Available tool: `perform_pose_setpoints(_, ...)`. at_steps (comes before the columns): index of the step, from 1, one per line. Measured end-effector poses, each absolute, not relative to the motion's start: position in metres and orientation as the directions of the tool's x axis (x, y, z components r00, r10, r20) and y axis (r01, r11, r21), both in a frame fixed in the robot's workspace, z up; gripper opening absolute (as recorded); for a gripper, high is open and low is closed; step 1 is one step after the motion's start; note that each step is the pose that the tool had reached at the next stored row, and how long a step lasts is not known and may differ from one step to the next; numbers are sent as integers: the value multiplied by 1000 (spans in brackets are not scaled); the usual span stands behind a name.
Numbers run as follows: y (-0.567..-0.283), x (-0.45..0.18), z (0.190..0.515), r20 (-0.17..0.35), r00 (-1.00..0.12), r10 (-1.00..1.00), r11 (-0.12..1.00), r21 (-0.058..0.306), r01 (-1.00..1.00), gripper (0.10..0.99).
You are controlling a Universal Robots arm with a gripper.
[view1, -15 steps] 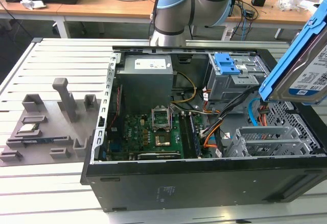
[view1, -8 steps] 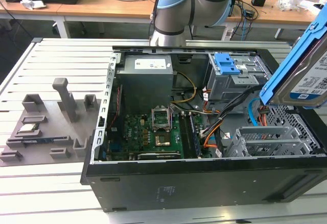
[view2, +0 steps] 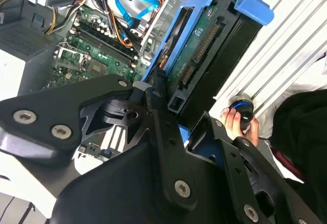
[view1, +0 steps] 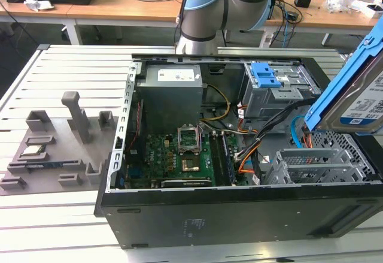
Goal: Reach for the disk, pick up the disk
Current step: 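Pick up the disk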
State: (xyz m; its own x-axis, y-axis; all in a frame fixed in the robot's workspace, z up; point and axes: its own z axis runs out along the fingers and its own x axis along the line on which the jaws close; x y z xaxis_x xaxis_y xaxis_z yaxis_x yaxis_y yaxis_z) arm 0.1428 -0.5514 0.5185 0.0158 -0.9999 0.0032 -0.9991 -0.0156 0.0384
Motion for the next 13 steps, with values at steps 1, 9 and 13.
perform_pose_setpoints(1, -552, 143, 518, 3, 16, -1000, -16, 38, -999, 365)
perform_pose_setpoints(9, -558, 143, 508, 3, 16, -1000, -16, 38, -999, 365)
perform_pose_setpoints(13, -560, 143, 499, 3, 16, -1000, -16, 39, -999, 365)
